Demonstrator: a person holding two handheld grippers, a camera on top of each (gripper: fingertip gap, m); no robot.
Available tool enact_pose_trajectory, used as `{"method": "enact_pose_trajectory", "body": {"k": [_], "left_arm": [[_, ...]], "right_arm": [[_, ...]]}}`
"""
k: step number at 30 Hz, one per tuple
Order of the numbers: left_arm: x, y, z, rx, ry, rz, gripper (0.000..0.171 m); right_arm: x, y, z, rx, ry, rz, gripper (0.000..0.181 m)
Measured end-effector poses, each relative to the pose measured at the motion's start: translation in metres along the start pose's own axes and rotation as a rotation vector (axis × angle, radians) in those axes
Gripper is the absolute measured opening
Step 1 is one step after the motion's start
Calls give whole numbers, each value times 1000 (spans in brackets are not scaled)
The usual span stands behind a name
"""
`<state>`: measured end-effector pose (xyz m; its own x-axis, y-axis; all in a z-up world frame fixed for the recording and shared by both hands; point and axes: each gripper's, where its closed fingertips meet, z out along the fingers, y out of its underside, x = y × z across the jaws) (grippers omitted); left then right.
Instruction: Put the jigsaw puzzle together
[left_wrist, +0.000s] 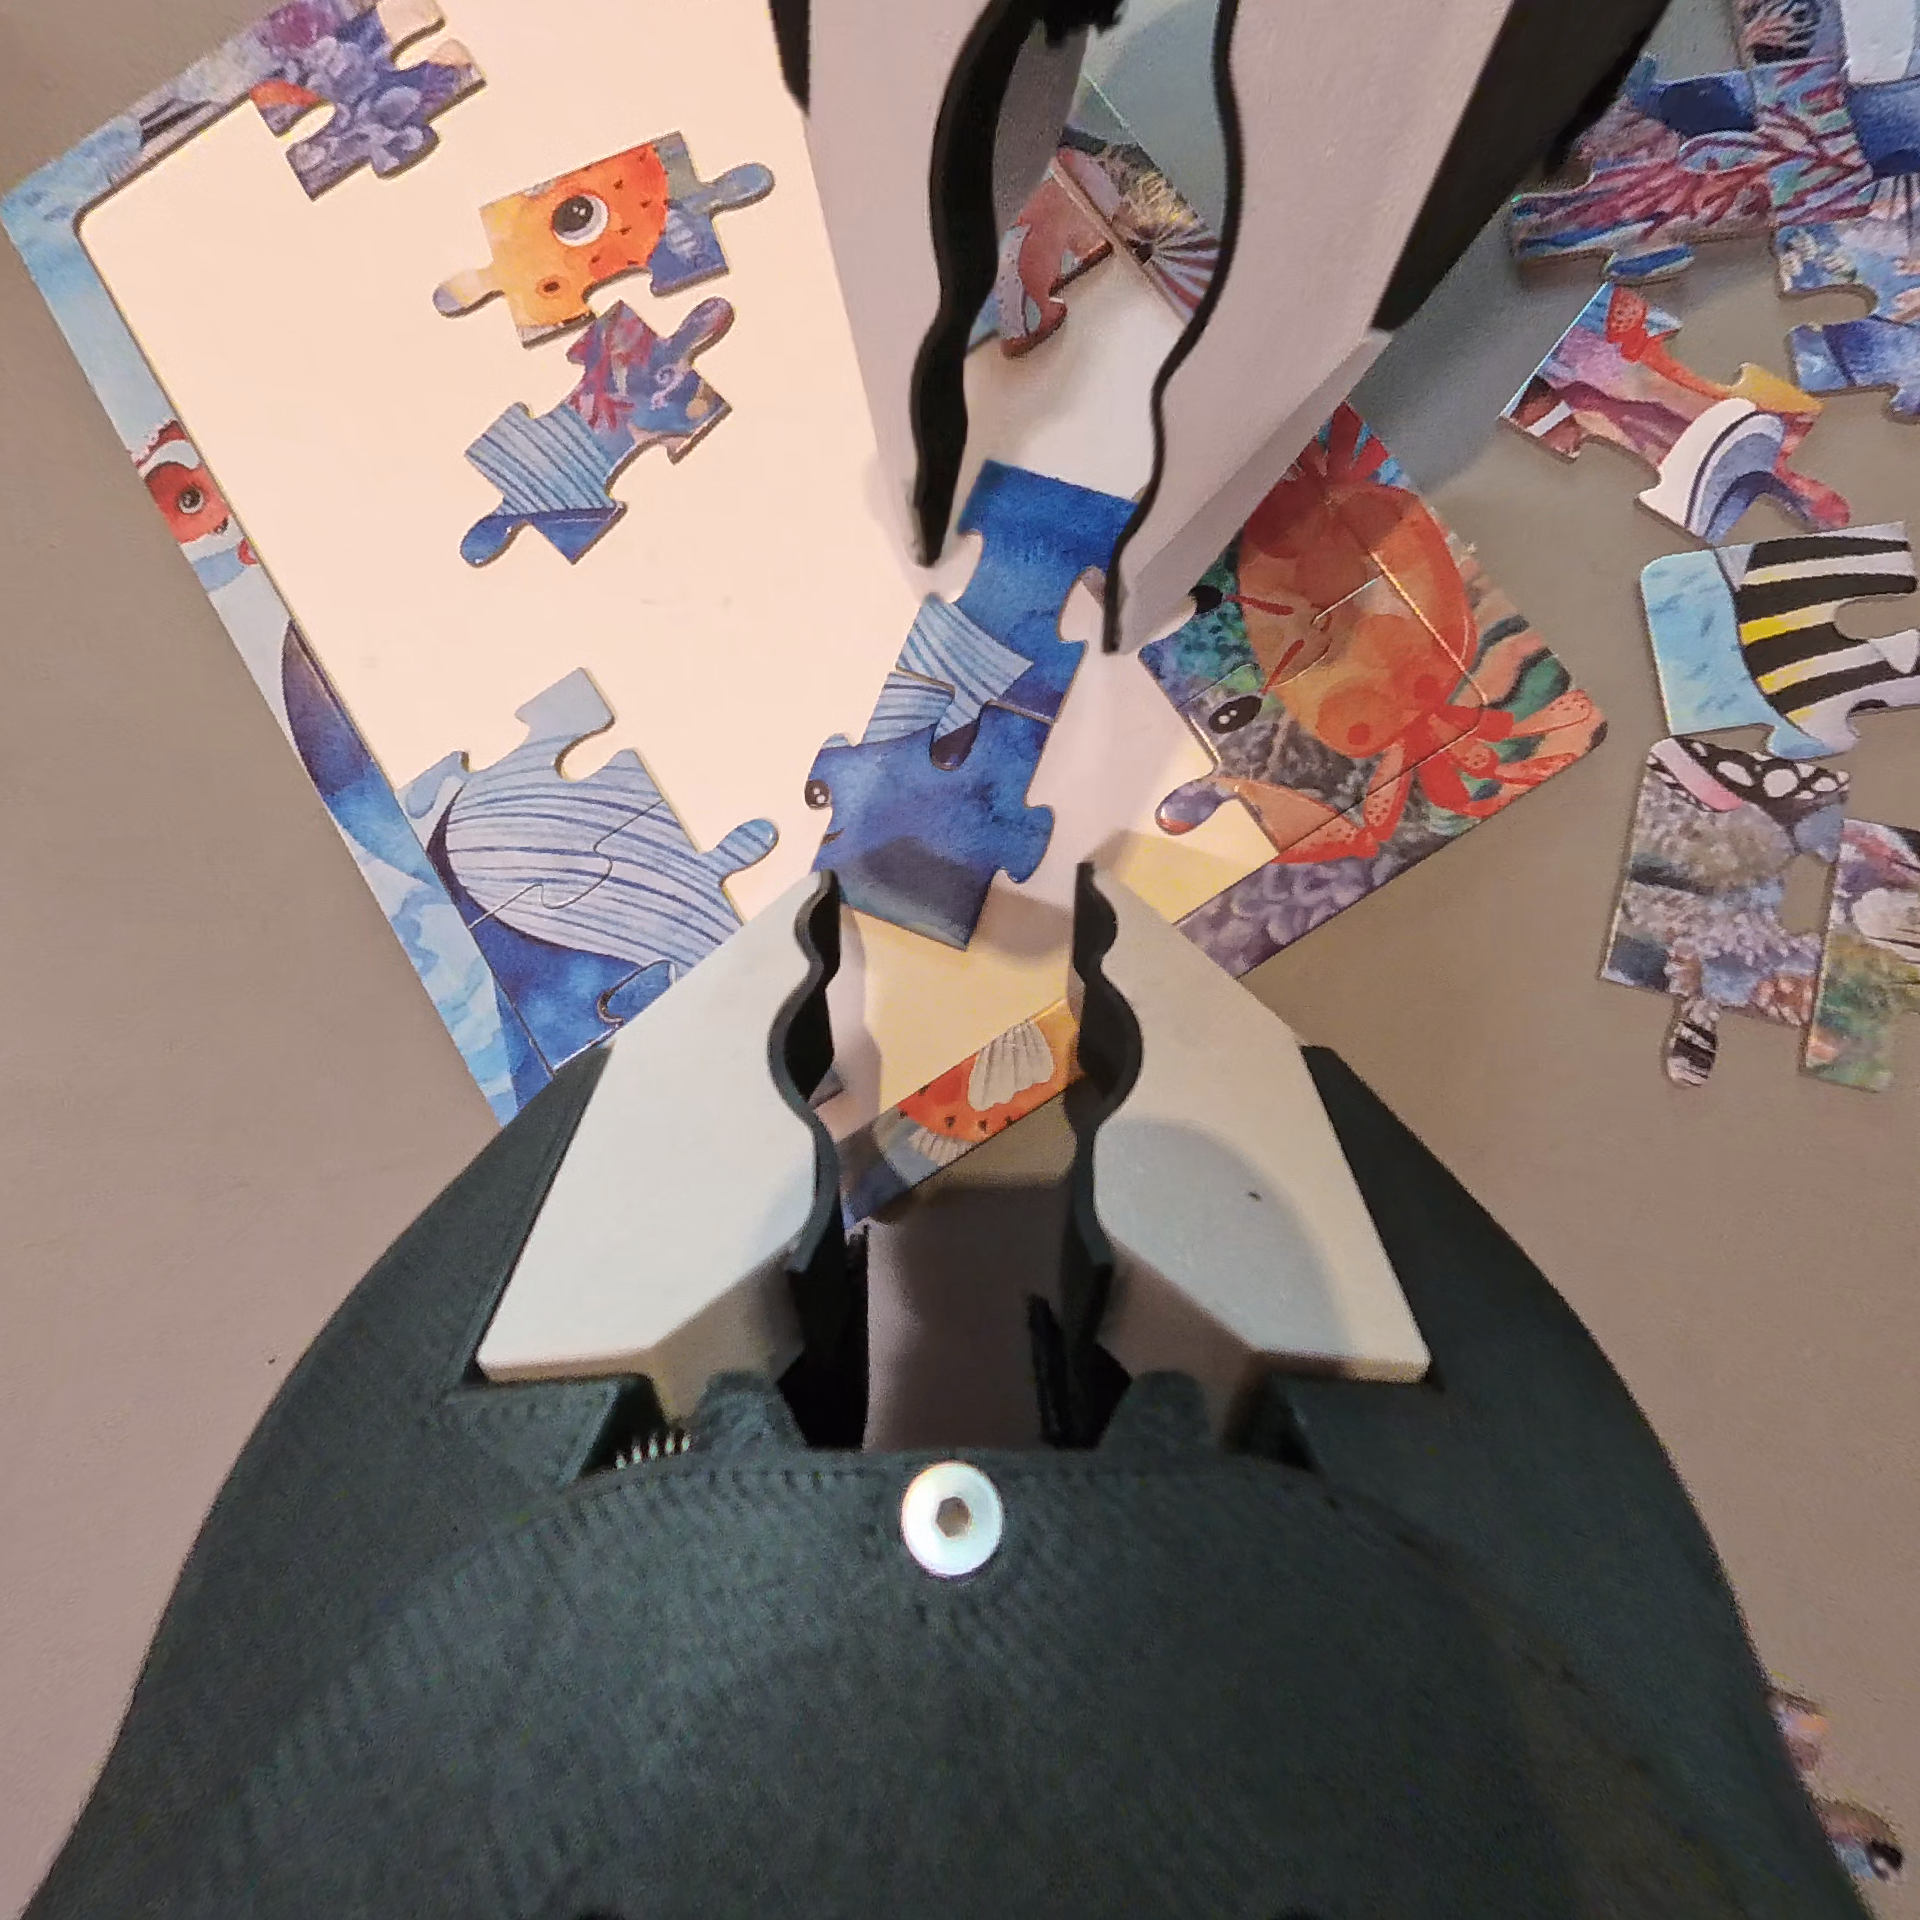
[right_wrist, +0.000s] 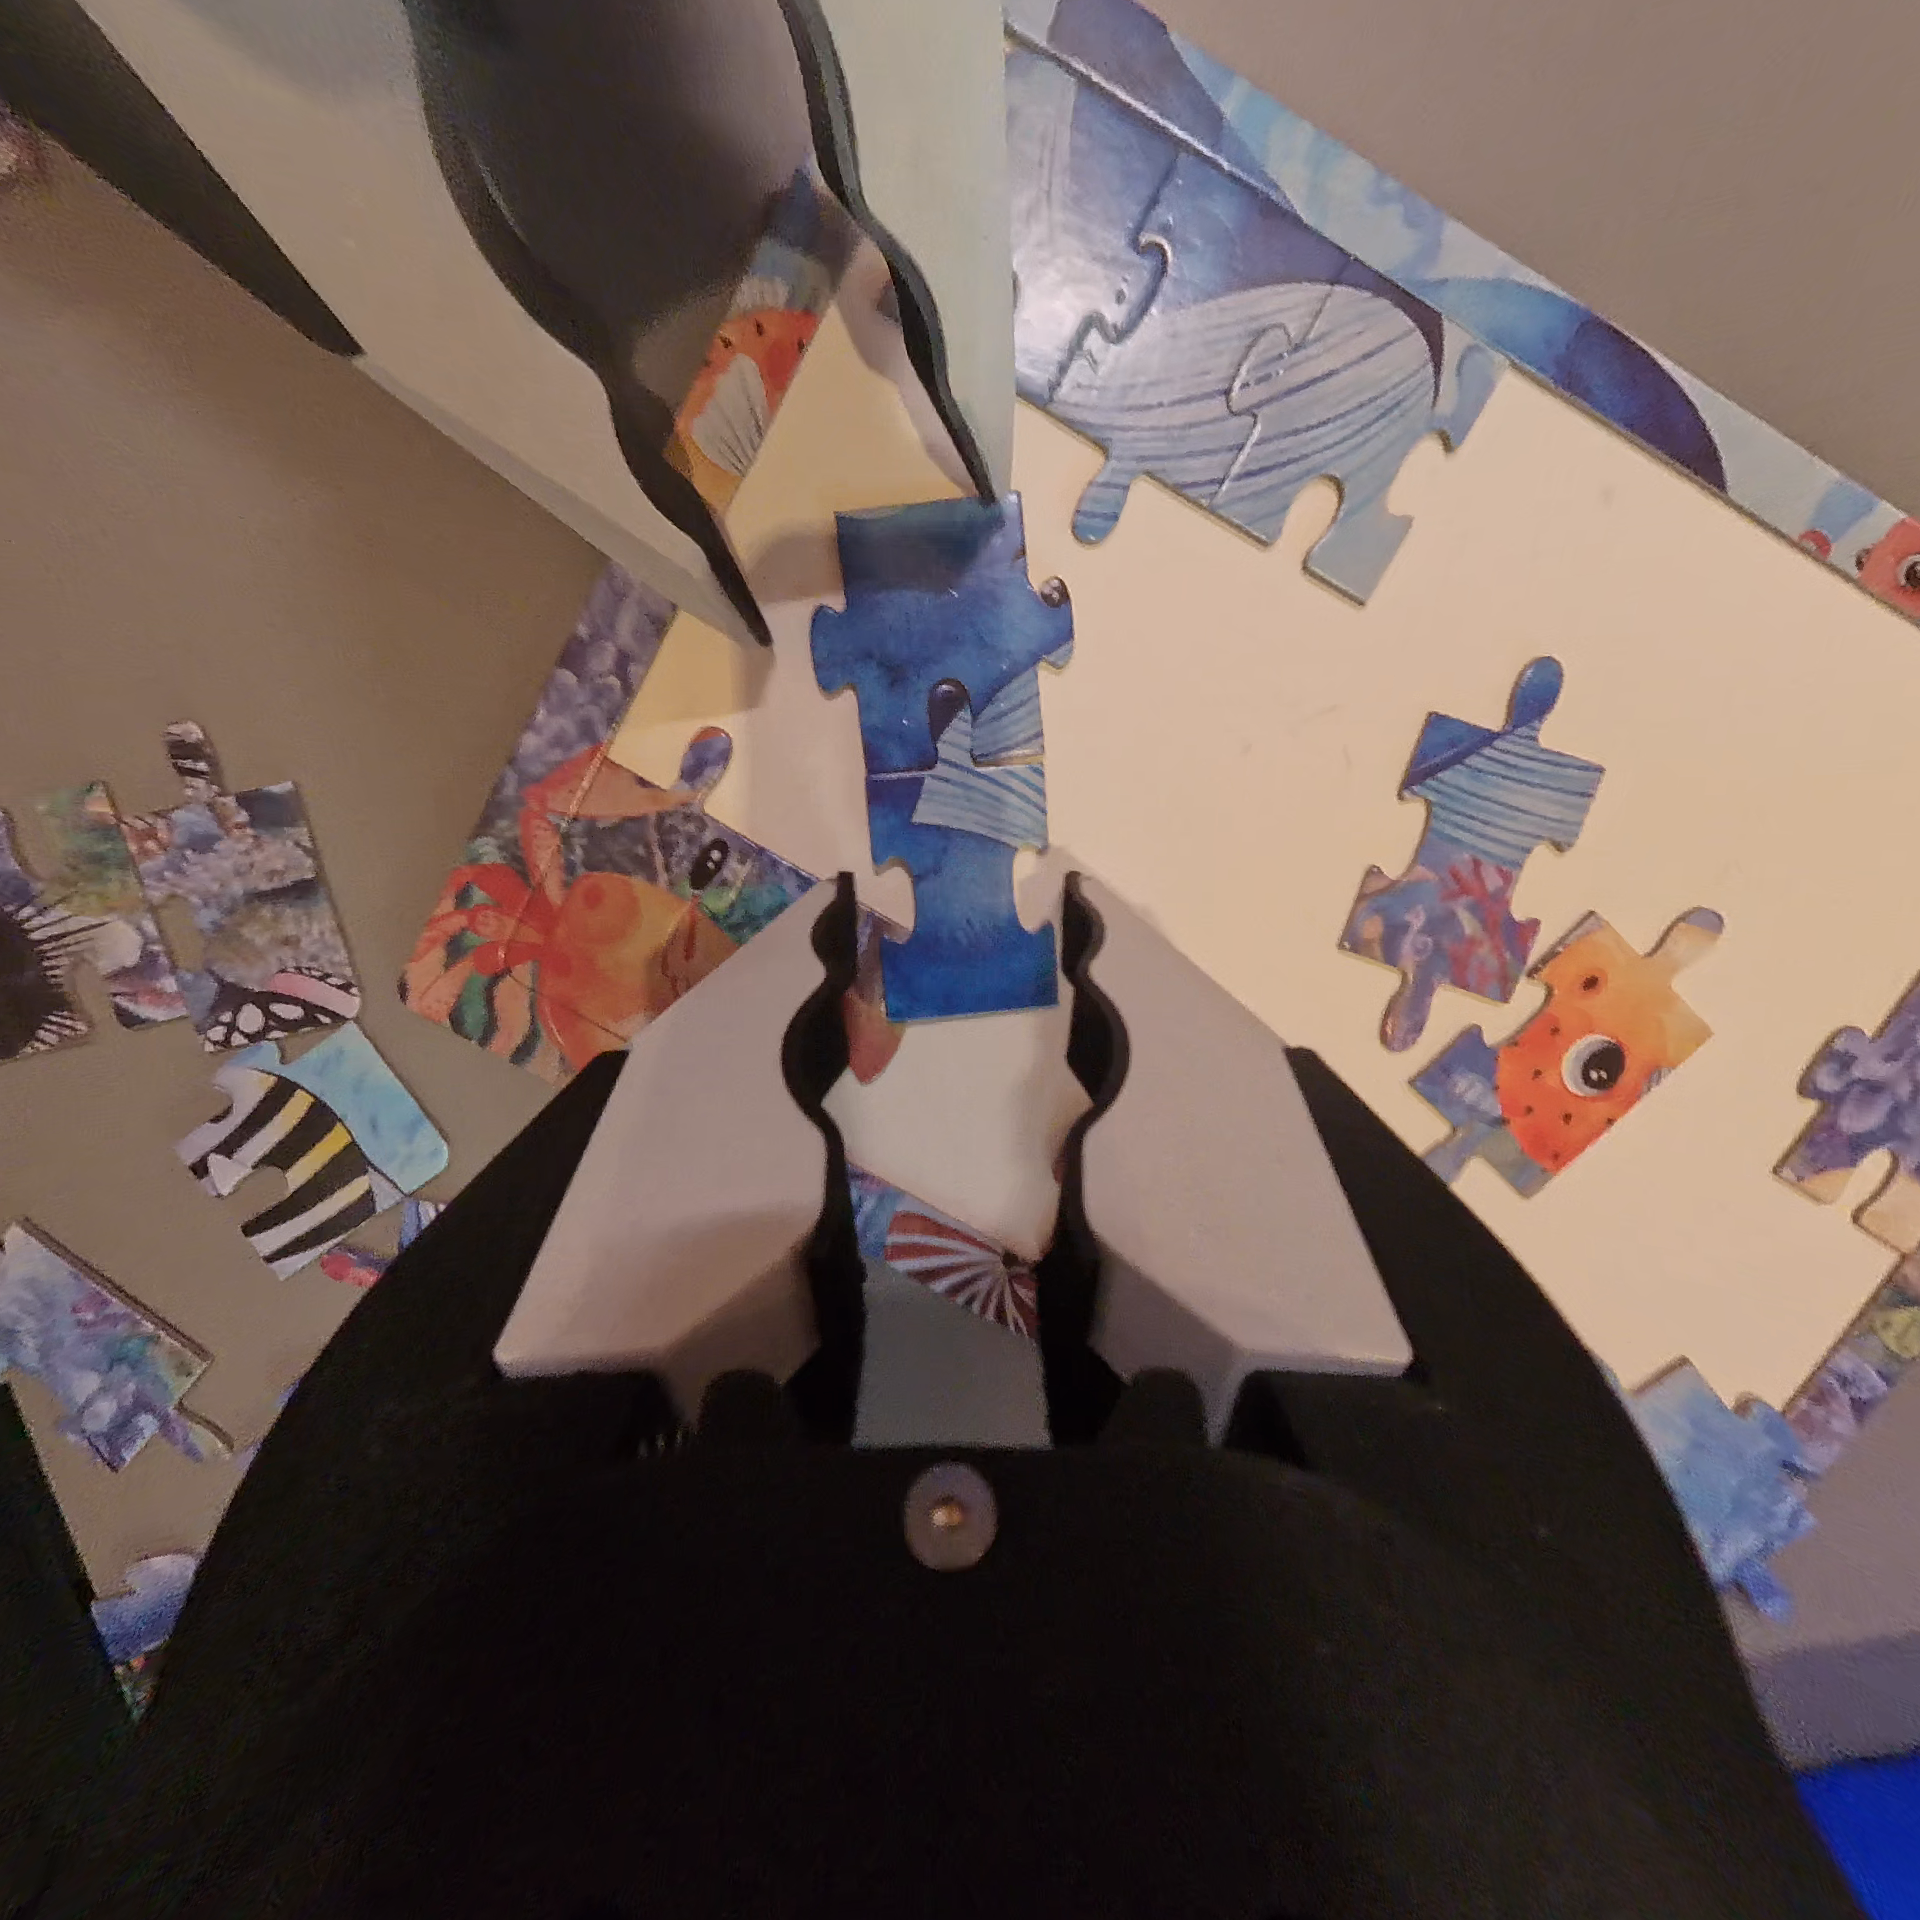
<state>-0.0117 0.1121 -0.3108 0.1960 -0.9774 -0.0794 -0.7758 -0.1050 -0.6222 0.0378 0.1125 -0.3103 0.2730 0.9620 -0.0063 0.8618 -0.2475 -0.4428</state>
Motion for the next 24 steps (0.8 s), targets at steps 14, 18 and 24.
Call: {"method": "enact_pose_trajectory", "body": {"k": [14, 18, 24], "left_arm": [[-4, -1, 1, 2, -1, -13, 43], [-9, -6, 2, 5, 4, -11, 46], [-9, -11, 10, -2, 62, -30, 38]], "right_arm": [[18, -10, 7, -67, -14, -237, 21], [21, -15, 4, -66, 0, -263, 21], [21, -28, 12, 40, -21, -131, 0]]}}
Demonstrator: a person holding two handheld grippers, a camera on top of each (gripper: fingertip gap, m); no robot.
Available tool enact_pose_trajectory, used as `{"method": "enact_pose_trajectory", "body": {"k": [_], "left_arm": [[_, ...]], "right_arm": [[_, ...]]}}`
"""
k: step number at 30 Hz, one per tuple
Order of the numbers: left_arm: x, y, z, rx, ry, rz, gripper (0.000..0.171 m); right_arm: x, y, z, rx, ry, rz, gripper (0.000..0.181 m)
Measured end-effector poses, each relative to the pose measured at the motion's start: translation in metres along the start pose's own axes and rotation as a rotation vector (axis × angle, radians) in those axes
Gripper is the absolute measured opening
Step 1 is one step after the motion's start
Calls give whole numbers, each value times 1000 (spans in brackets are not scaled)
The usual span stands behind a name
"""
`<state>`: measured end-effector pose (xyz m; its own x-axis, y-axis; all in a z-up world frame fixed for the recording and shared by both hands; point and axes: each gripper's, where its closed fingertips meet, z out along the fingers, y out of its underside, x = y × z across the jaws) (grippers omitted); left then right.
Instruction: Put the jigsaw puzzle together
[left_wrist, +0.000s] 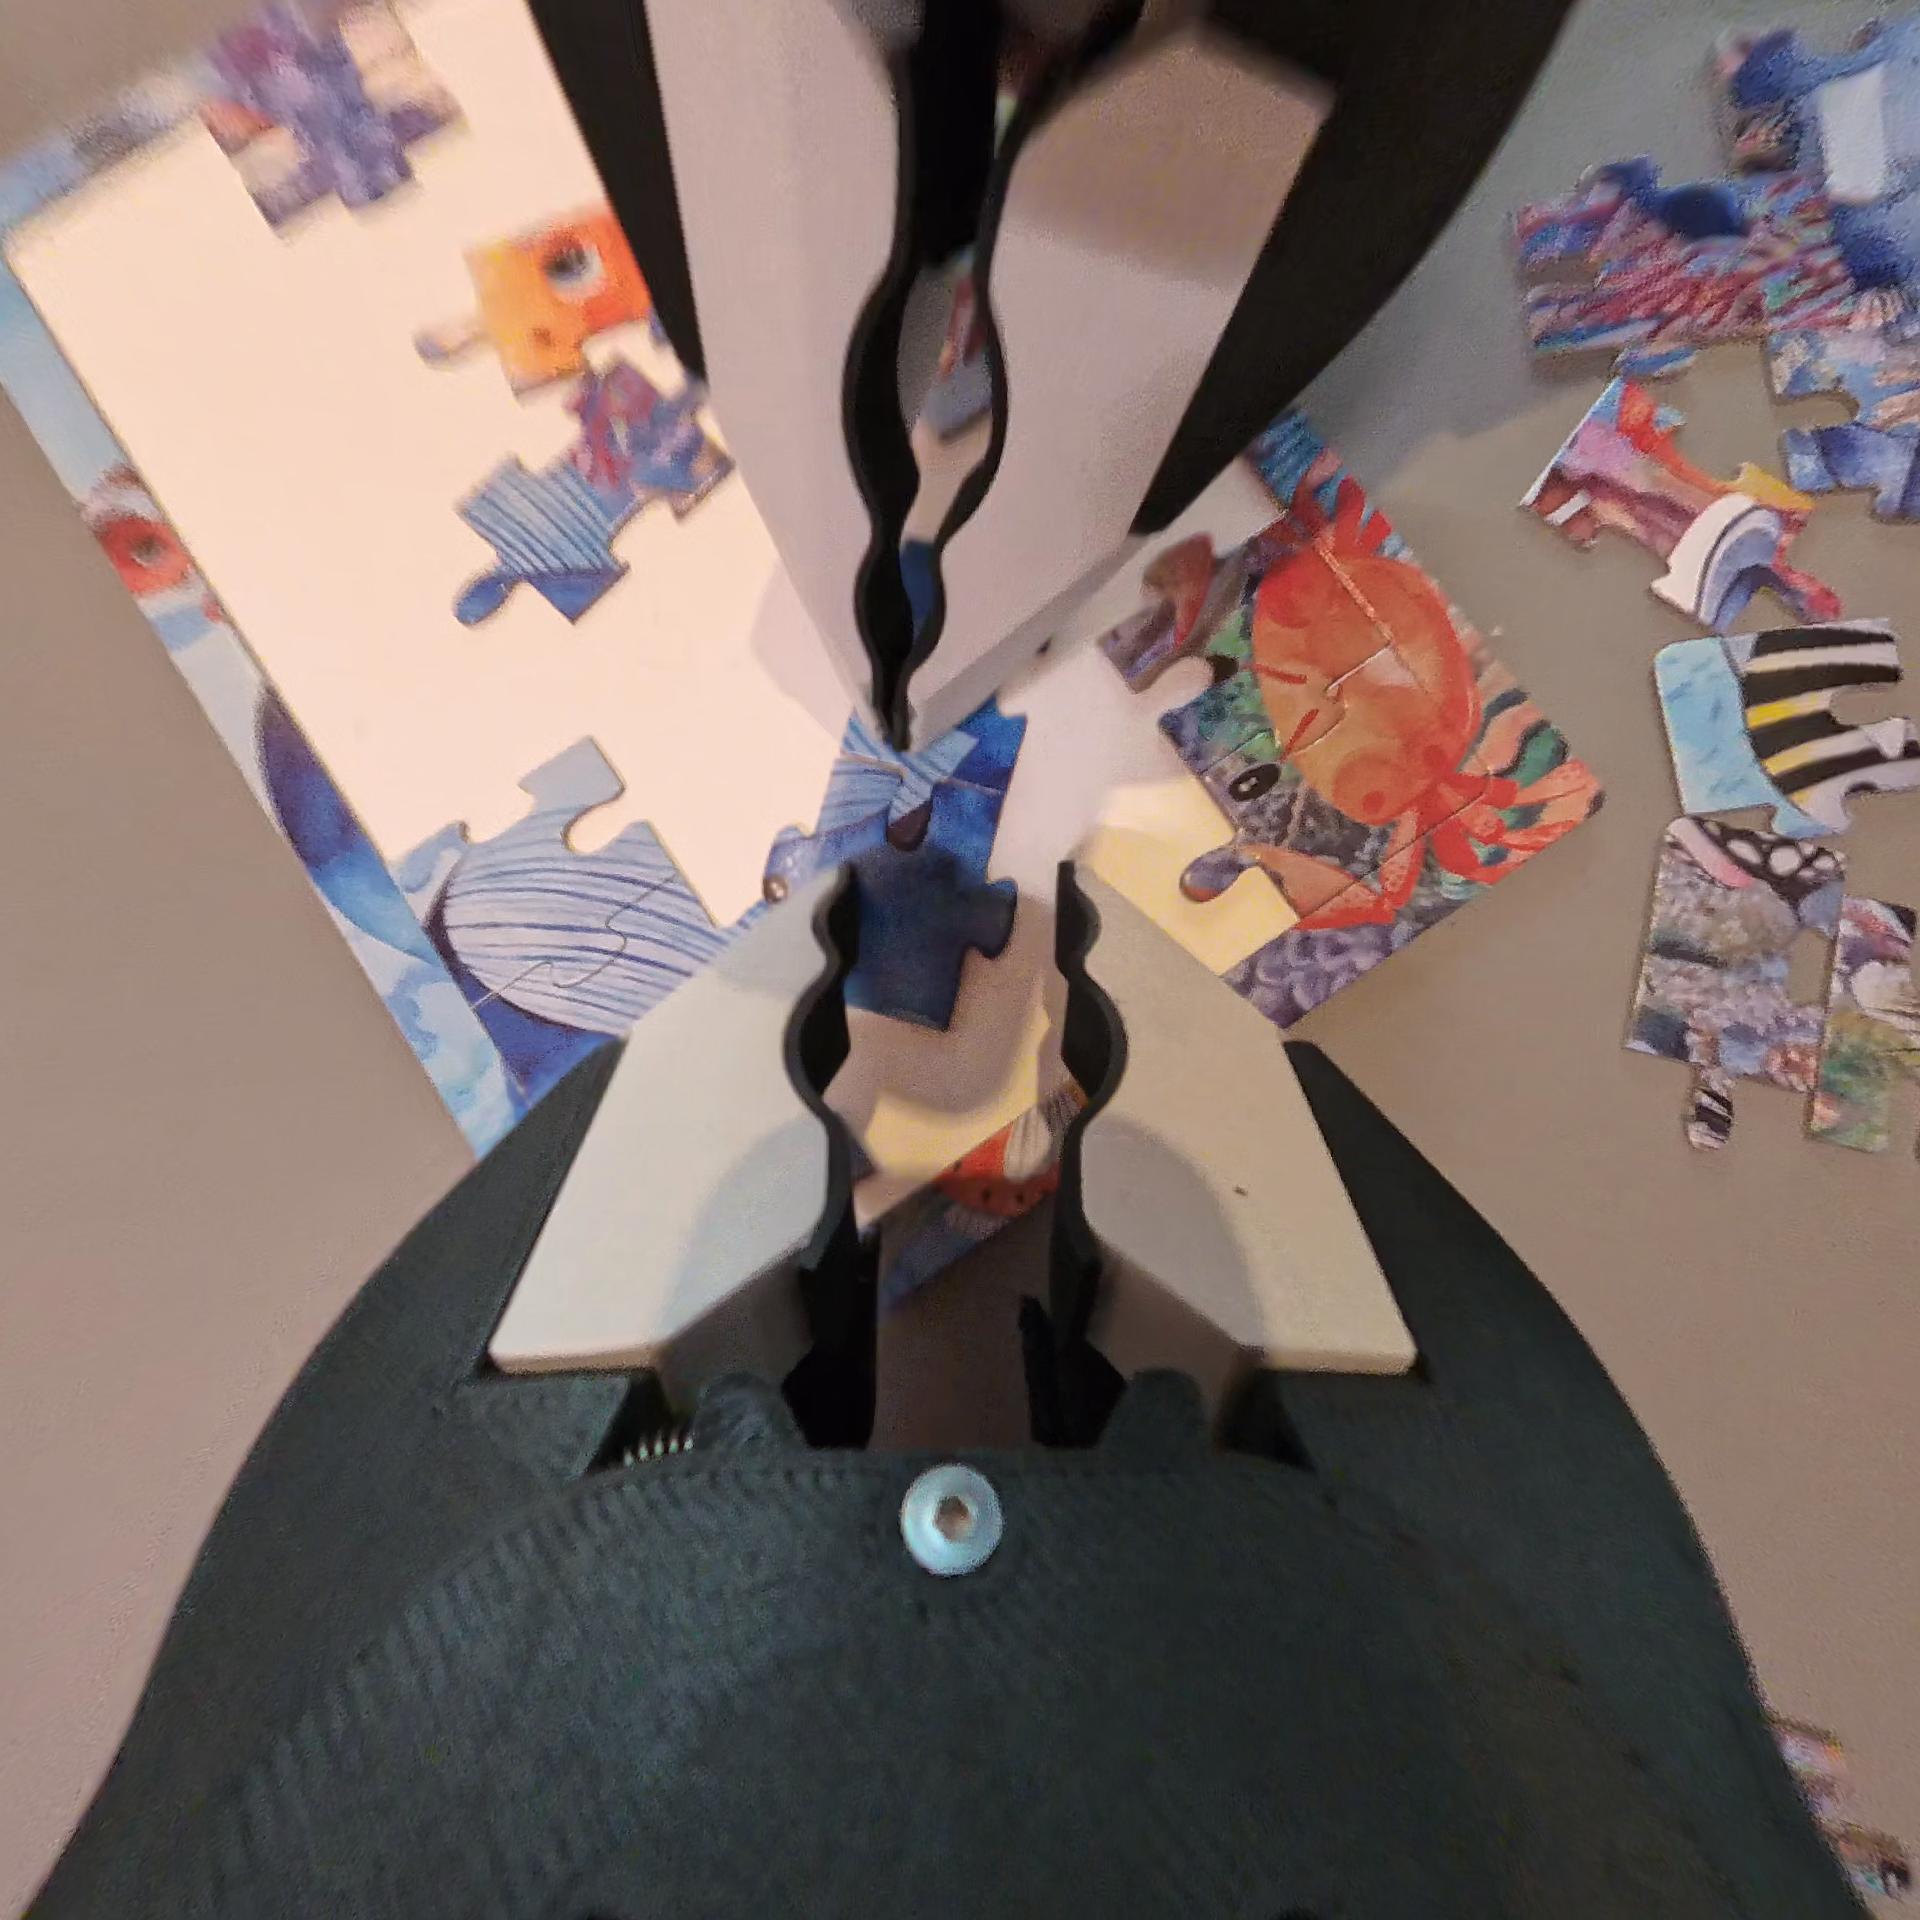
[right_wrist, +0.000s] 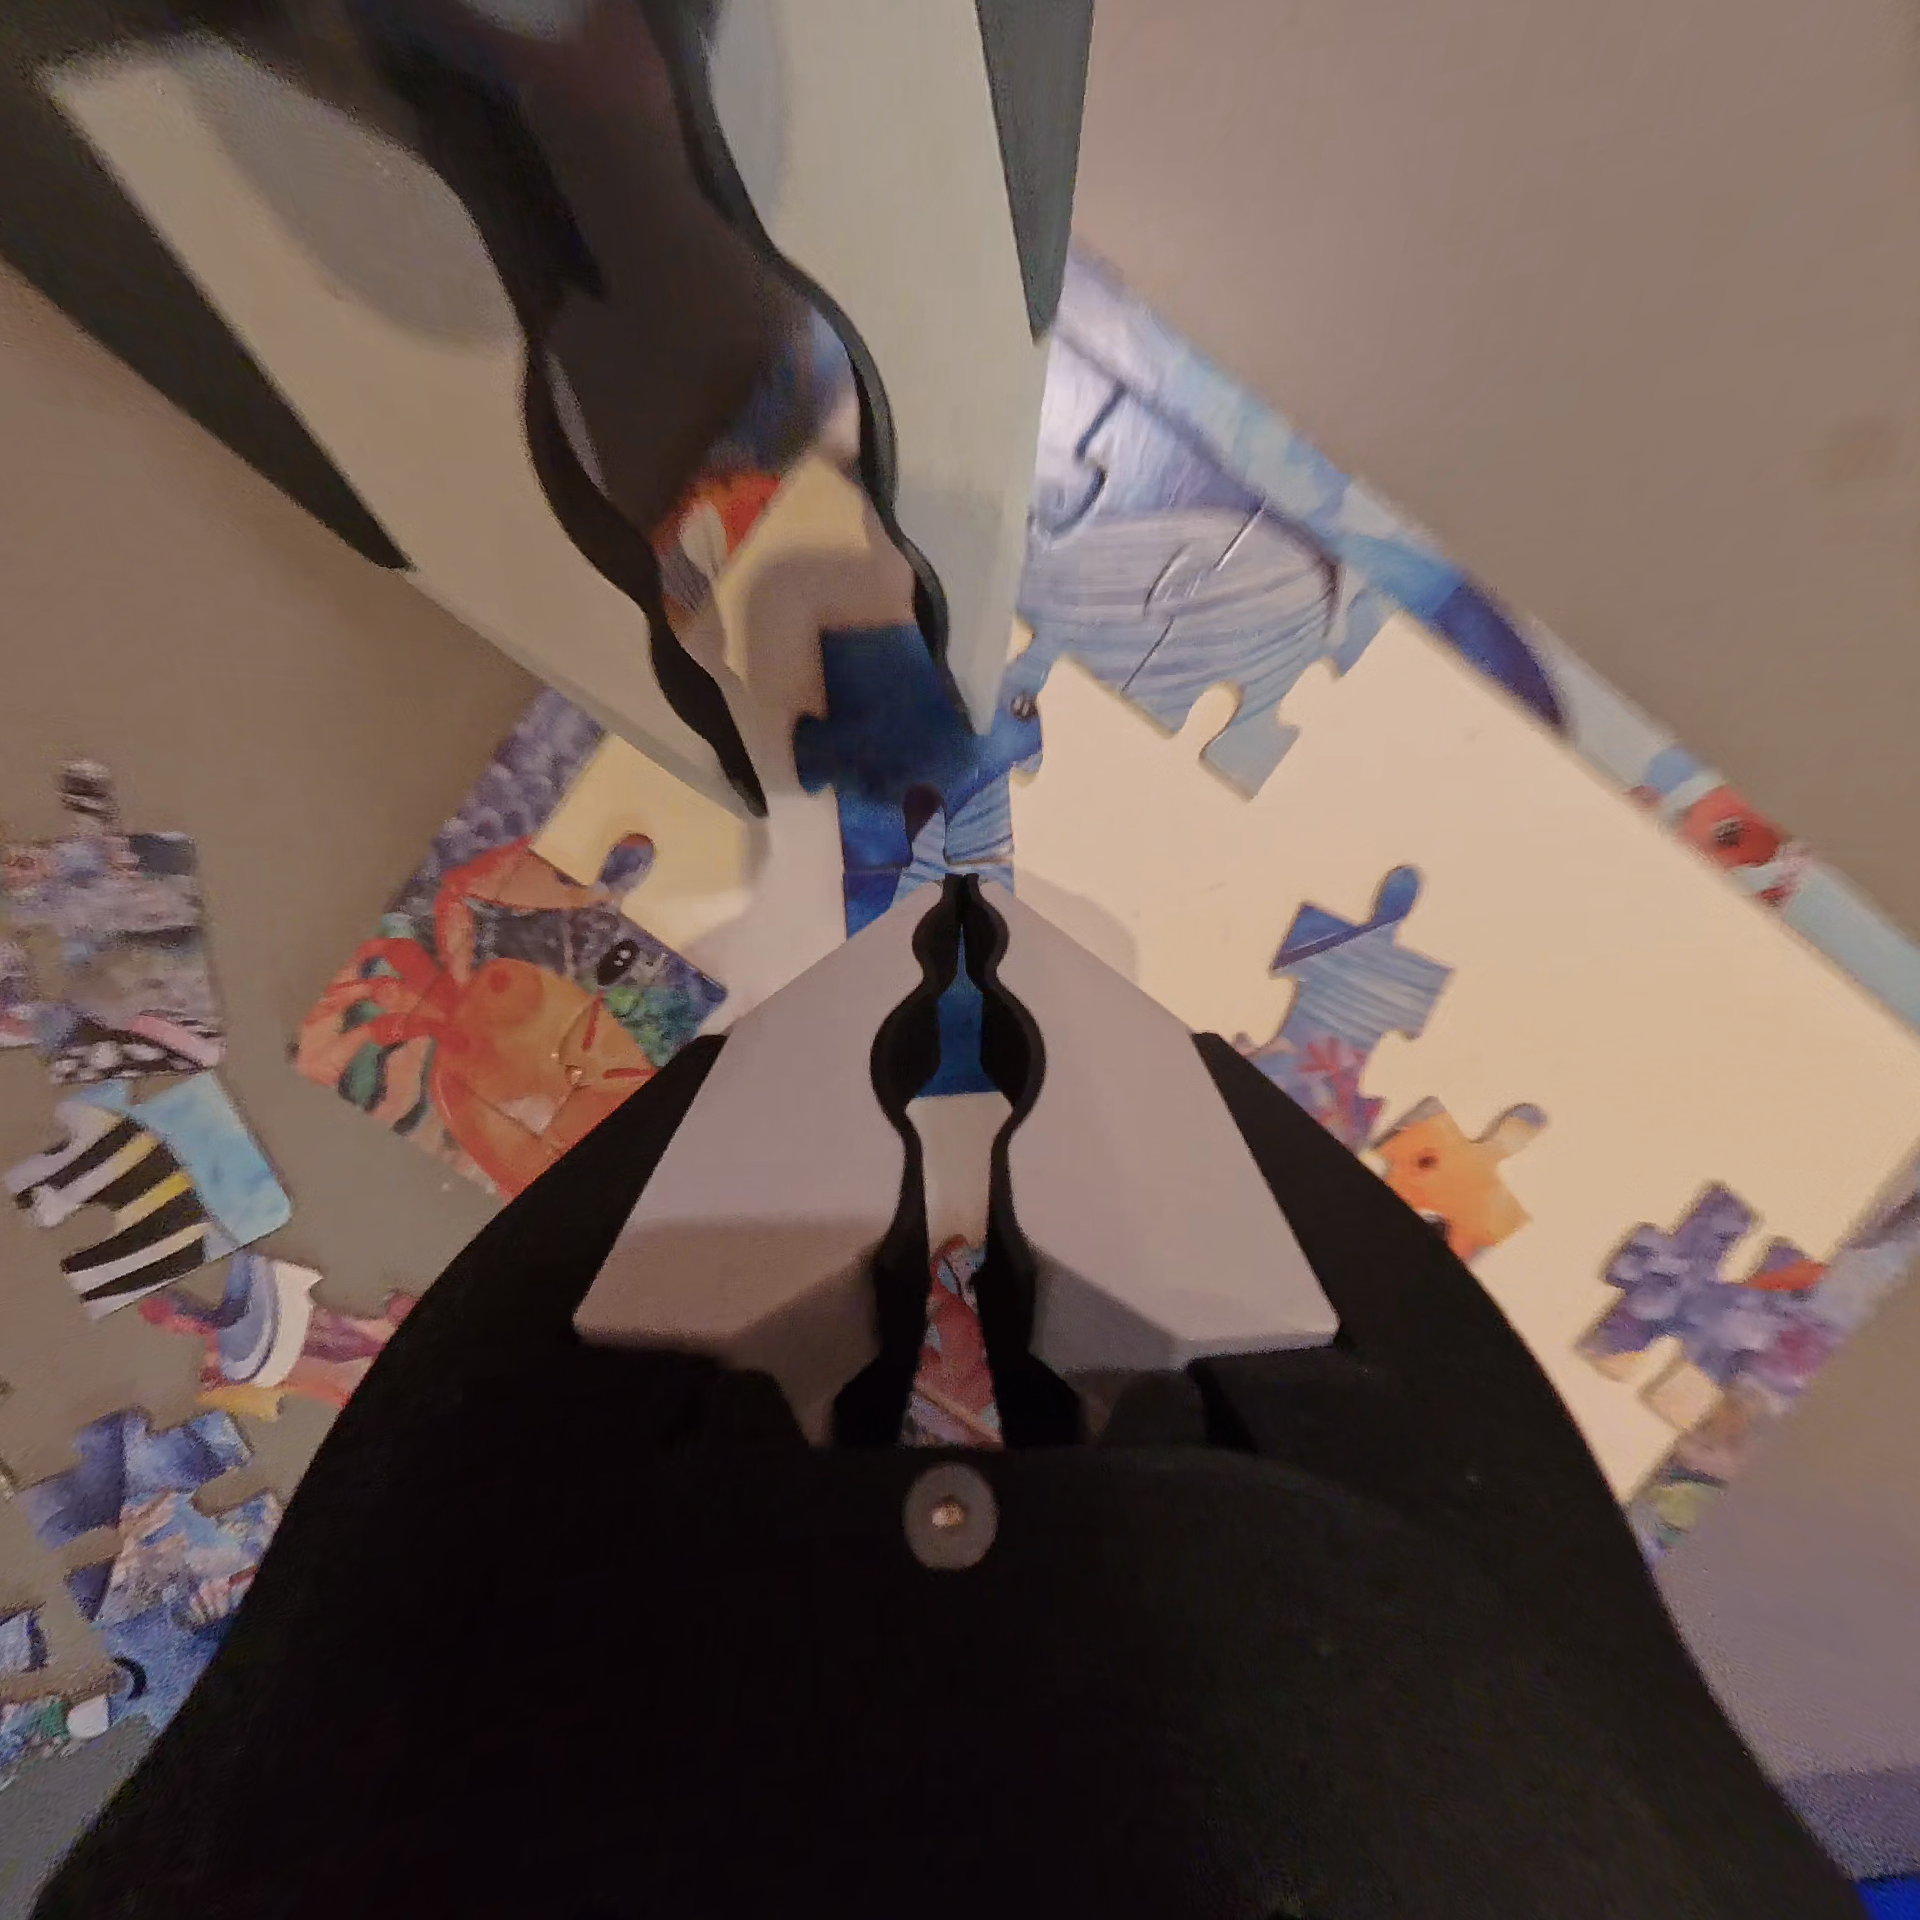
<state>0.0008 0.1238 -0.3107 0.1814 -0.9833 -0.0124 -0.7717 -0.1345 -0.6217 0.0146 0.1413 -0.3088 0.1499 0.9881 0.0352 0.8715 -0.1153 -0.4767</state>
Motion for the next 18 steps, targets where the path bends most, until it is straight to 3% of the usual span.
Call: {"method": "enact_pose_trajectory", "body": {"k": [2, 7, 12, 15, 18], "left_arm": [[1, -5, 2, 46, 18, -26, 29], [-2, 1, -8, 29, 25, -25, 41], [-6, 3, -13, 27, 49, -39, 44], [-7, 6, -4, 23, 7, -2, 43], [-9, 6, -3, 15, -1, -3, 41]], "right_arm": [[-3, -4, 5, 43, -17, 21, 0], [1, 9, -9, 36, 29, 62, 3], [-6, 22, -8, 11, 14, 71, 44], [-10, 20, -5, 19, -17, 68, 26], [-10, 20, -6, 23, -31, 64, 22]]}}
